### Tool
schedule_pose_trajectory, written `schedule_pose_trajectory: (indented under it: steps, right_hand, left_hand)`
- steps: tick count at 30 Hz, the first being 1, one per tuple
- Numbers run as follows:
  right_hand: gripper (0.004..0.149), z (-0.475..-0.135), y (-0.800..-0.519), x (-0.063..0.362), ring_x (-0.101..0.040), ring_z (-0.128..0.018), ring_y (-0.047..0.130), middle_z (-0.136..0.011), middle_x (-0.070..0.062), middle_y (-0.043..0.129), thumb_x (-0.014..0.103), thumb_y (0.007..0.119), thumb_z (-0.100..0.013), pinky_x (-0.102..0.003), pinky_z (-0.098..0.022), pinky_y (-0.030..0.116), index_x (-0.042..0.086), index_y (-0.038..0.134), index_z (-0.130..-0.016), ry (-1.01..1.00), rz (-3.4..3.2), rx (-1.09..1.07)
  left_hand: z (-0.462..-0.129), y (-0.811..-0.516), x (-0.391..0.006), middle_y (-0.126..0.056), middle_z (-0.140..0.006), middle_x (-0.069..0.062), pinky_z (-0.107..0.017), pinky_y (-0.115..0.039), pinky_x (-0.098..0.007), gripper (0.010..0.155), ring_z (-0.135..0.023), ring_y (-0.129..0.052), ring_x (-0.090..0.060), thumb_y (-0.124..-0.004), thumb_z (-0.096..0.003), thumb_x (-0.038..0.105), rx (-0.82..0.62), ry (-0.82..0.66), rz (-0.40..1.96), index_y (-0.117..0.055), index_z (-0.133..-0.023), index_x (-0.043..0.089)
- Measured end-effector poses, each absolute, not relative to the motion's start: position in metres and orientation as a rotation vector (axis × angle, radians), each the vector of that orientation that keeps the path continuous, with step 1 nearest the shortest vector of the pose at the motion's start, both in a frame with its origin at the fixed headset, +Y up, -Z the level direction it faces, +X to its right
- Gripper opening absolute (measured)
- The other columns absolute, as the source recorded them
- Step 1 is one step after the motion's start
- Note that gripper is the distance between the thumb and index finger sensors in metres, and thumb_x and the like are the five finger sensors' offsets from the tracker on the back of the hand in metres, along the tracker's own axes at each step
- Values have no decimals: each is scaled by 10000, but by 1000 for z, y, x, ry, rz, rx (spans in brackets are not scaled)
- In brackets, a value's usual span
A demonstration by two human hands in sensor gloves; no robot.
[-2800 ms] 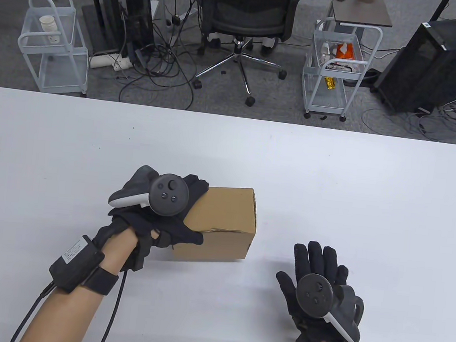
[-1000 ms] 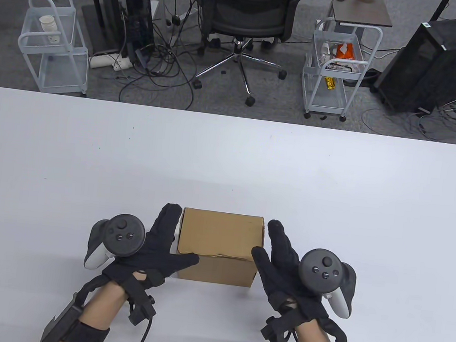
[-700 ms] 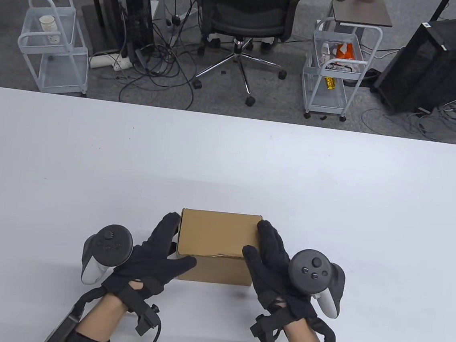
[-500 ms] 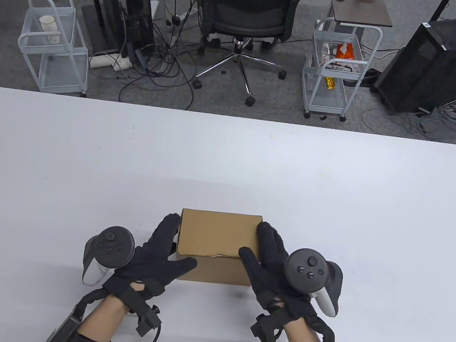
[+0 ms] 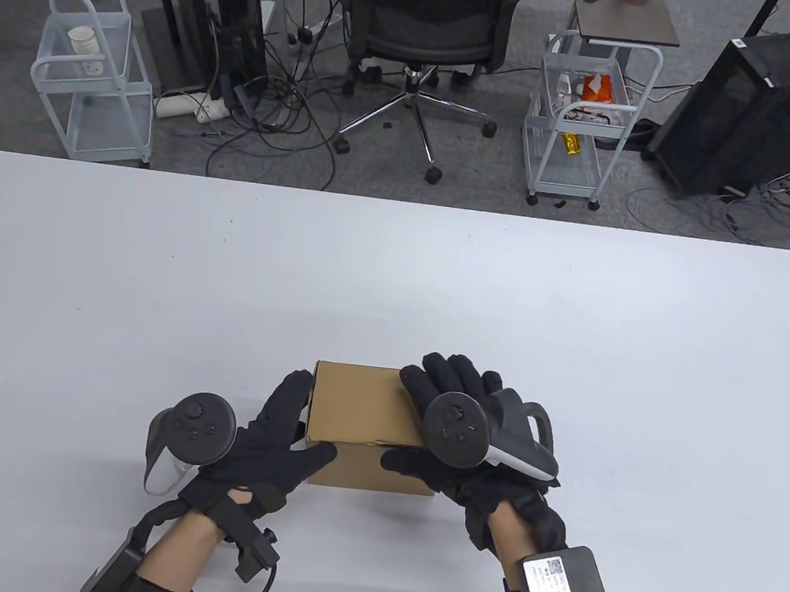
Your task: Open four flaps of mailer box and unpack office supplies
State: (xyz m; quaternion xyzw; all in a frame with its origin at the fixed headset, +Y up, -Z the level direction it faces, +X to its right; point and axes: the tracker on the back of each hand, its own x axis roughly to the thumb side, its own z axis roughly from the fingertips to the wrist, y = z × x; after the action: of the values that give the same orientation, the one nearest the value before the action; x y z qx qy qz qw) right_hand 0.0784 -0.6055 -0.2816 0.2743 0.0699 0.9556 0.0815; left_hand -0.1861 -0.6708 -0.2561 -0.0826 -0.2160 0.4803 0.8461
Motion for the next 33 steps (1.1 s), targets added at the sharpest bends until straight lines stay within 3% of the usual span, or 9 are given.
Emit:
schedule_pose_trajectory:
  steps: [7, 15, 25, 29, 33]
  right_hand:
    - [848, -284, -602, 78, -595, -1081, 488, -1232, -252, 469, 642, 723, -517, -748, -732, 414, 126, 477, -1143, 99, 2871, 900]
    - [782, -282, -599, 74, -639, -996, 697, -1143, -307, 651, 586, 643, -516, -742, -718, 579, 50, 603, -1085, -93, 2885, 1089]
    - [748, -276, -596, 63, -675, -867, 853, -1064, -359, 770, 522, 522, -537, -769, -623, 734, -1, 611, -1065, -249, 2933, 1290]
    - [721, -280, -591, 64, -647, -872, 860, -1064, -334, 790, 507, 495, -550, -760, -637, 719, 20, 615, -1069, -209, 2917, 1242]
    - [711, -285, -588, 70, -626, -901, 836, -1089, -293, 783, 528, 504, -554, -757, -653, 689, 61, 620, -1078, -154, 2879, 1122]
  left_hand:
    - [-255, -670, -183, -236, -1182, -329, -727, -699, -579, 950, -1098, -442, -583, -862, -549, 347, -182, -456, 980, -180, -1101, -16]
    - [-255, -669, -182, -235, -1179, -331, -718, -723, -565, 939, -1094, -453, -584, -849, -556, 328, -188, -453, 938, -165, -1097, -20]
    - [-255, -671, -181, -225, -1173, -345, -714, -706, -596, 926, -1087, -440, -604, -807, -572, 363, -192, -471, 941, -152, -1095, -30]
    - [-255, -672, -182, -232, -1175, -357, -704, -671, -651, 886, -1080, -425, -633, -695, -592, 456, -171, -465, 1020, -169, -1106, -38]
    - [-259, -673, -184, -266, -1184, -340, -704, -621, -697, 789, -1077, -424, -649, -598, -605, 442, -165, -421, 1072, -211, -1124, -9]
